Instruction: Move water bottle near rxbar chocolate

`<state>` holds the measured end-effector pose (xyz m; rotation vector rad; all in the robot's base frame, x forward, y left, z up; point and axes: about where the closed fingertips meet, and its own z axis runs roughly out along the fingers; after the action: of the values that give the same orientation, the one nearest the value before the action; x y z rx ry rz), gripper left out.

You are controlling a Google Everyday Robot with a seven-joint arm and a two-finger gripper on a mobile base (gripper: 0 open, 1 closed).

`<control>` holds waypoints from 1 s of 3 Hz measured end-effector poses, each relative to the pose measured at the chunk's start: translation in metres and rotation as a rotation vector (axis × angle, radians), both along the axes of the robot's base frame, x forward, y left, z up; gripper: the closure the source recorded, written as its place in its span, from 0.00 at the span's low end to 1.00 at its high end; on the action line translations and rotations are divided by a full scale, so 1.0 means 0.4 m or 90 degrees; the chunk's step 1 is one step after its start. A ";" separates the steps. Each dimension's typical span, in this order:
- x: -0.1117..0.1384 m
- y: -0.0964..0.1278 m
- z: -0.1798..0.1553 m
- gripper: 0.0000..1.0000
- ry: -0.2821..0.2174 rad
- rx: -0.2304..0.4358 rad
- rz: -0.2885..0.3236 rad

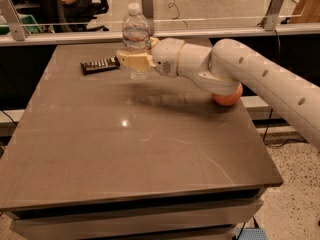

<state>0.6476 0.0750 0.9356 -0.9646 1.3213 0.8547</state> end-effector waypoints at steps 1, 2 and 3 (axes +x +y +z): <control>0.067 0.058 0.007 1.00 -0.002 -0.005 0.018; 0.112 0.116 0.004 1.00 0.002 -0.012 0.032; 0.142 0.161 -0.001 1.00 0.002 -0.020 0.046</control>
Offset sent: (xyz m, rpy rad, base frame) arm 0.0688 0.0681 -0.0009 -0.0325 0.0104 0.0645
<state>0.7045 0.1393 0.9352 -1.0414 1.3115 0.8935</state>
